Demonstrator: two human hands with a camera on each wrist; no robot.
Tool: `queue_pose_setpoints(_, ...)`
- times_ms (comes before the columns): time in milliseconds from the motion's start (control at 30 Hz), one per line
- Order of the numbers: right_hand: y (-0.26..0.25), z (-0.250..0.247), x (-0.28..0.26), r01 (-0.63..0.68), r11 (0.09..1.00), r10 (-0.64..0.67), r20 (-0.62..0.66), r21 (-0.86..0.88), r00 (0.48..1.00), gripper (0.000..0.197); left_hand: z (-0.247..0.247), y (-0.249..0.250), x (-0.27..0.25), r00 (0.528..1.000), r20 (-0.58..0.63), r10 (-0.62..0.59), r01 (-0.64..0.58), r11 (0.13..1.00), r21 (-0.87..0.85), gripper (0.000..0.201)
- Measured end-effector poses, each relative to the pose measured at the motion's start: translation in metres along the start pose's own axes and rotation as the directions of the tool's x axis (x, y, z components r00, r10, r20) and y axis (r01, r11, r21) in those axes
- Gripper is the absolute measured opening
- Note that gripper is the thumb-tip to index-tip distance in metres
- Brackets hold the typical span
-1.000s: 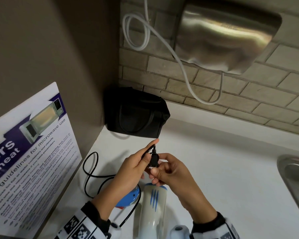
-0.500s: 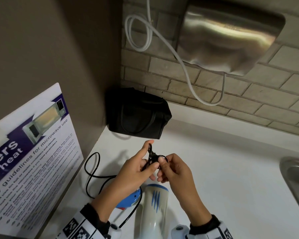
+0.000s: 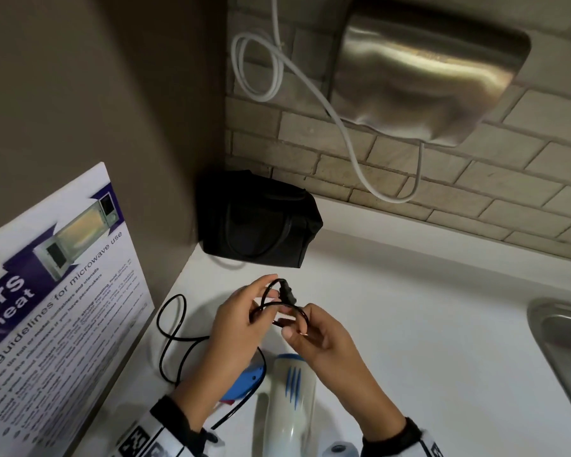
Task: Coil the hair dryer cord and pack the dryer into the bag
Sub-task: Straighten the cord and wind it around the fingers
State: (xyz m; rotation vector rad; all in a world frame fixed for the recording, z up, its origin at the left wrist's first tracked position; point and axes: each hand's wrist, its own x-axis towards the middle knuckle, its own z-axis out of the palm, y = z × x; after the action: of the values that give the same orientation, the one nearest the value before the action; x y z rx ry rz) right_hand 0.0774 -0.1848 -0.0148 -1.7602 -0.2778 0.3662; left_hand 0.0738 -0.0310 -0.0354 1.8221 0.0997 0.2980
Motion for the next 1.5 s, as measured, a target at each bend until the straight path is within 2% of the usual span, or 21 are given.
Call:
queue_pose_setpoints(67, -0.003, -0.001, -0.002, -0.013, 0.987, 0.010, 0.020, 0.161, 1.000, 0.012, -0.005, -0.001, 0.001, 0.993, 0.104, 0.059, -0.067, 0.995, 0.071, 0.038)
queue_pose_setpoints(100, -0.005, -0.003, -0.001, -0.014, 0.972, 0.012, 0.008, 0.233, 1.000, 0.013, -0.008, -0.002, 0.001, 0.980, 0.191, 0.058, -0.077, 0.993, 0.093, 0.034)
queue_pose_setpoints(200, -0.009, -0.008, 0.003, -0.028, 0.910, 0.035, -0.008, 0.413, 0.999, 0.043, -0.010, -0.003, -0.006, 0.902, 0.432, 0.006, -0.067, 0.990, 0.127, 0.036)
queue_pose_setpoints(267, -0.010, -0.011, 0.004, -0.033, 0.896, 0.049, -0.025, 0.443, 0.998, 0.046, -0.007, -0.003, -0.010, 0.875, 0.484, 0.004, -0.112, 0.975, 0.193, 0.050)
queue_pose_setpoints(333, -0.009, -0.014, 0.004, -0.023, 0.877, 0.062, -0.067, 0.480, 0.996, 0.044, -0.006, -0.001, -0.009, 0.904, 0.426, 0.044, -0.176, 0.945, 0.277, 0.065)
queue_pose_setpoints(367, -0.008, -0.016, 0.005, -0.017, 0.849, 0.076, -0.090, 0.528, 0.993, 0.040, -0.007, 0.000, -0.007, 0.936, 0.349, 0.054, -0.160, 0.945, 0.284, 0.063)
queue_pose_setpoints(433, -0.006, -0.020, 0.006, -0.008, 0.761, 0.120, -0.129, 0.649, 0.984, 0.032, -0.011, 0.001, -0.002, 0.985, 0.167, 0.043, -0.080, 0.972, 0.220, 0.041)
queue_pose_setpoints(500, -0.006, -0.024, 0.006, 0.008, 0.691, 0.157, -0.161, 0.723, 0.974, 0.028, -0.017, 0.000, 0.001, 1.000, 0.016, 0.020, -0.022, 0.987, 0.161, 0.023)
queue_pose_setpoints(533, -0.005, -0.027, 0.006, 0.009, 0.689, 0.172, -0.176, 0.725, 0.969, 0.026, -0.020, -0.001, 0.003, 0.999, -0.046, -0.001, 0.008, 0.989, 0.149, 0.020)
queue_pose_setpoints(600, -0.002, -0.033, 0.006, -0.022, 0.747, 0.207, -0.201, 0.664, 0.957, 0.028, -0.028, -0.002, 0.006, 0.987, -0.155, -0.037, 0.056, 0.991, 0.121, 0.019)
queue_pose_setpoints(667, 0.004, -0.037, 0.006, -0.107, 0.826, 0.256, -0.200, 0.554, 0.946, 0.032, -0.034, -0.001, 0.008, 0.980, -0.192, -0.047, 0.061, 0.996, 0.069, 0.020)
queue_pose_setpoints(800, 0.015, -0.036, 0.011, -0.311, 0.838, 0.381, -0.072, 0.449, 0.922, 0.034, -0.030, 0.014, 0.004, 0.998, -0.053, -0.039, 0.038, 0.999, -0.017, 0.020)
queue_pose_setpoints(900, 0.021, -0.032, 0.014, -0.344, 0.896, 0.377, -0.074, 0.280, 0.923, 0.026, -0.025, 0.023, -0.001, 0.998, 0.049, -0.027, 0.027, 1.000, -0.008, 0.020)
queue_pose_setpoints(1000, 0.015, -0.027, 0.013, -0.220, 0.973, 0.201, -0.203, -0.075, 0.958, 0.022, -0.026, 0.026, -0.002, 0.993, 0.108, -0.044, 0.046, 0.999, -0.024, 0.025)
queue_pose_setpoints(1067, 0.000, -0.024, 0.010, 0.003, 0.975, -0.060, -0.254, -0.221, 0.965, 0.025, -0.025, 0.029, -0.004, 0.990, 0.138, -0.033, 0.036, 0.999, -0.019, 0.028)
queue_pose_setpoints(1133, -0.019, -0.016, 0.008, 0.222, 0.924, -0.280, -0.156, -0.310, 0.947, 0.029, -0.021, 0.032, -0.006, 0.987, 0.159, -0.026, 0.027, 1.000, -0.008, 0.028)
queue_pose_setpoints(1167, -0.024, -0.012, 0.009, 0.290, 0.889, -0.338, -0.081, -0.354, 0.938, 0.031, -0.018, 0.034, -0.007, 0.987, 0.160, -0.016, 0.017, 1.000, -0.002, 0.028)
queue_pose_setpoints(1233, -0.027, -0.003, 0.015, 0.362, 0.801, -0.395, 0.035, -0.477, 0.918, 0.034, -0.014, 0.038, -0.009, 0.991, 0.129, 0.013, -0.015, 1.000, 0.012, 0.029)
queue_pose_setpoints(1300, -0.024, 0.003, 0.022, 0.369, 0.752, -0.413, 0.046, -0.546, 0.910, 0.034, -0.011, 0.040, -0.010, 0.998, 0.060, 0.024, -0.026, 0.999, 0.023, 0.030)
queue_pose_setpoints(1400, -0.022, 0.007, 0.031, 0.338, 0.804, -0.364, 0.044, -0.489, 0.930, 0.026, -0.013, 0.040, -0.010, 0.998, -0.056, -0.011, 0.010, 1.000, -0.013, 0.036)
queue_pose_setpoints(1500, -0.024, 0.009, 0.036, 0.342, 0.799, -0.333, 0.110, -0.495, 0.937, 0.038, -0.019, 0.036, -0.007, 0.992, -0.119, -0.043, 0.034, 0.997, -0.071, 0.042)
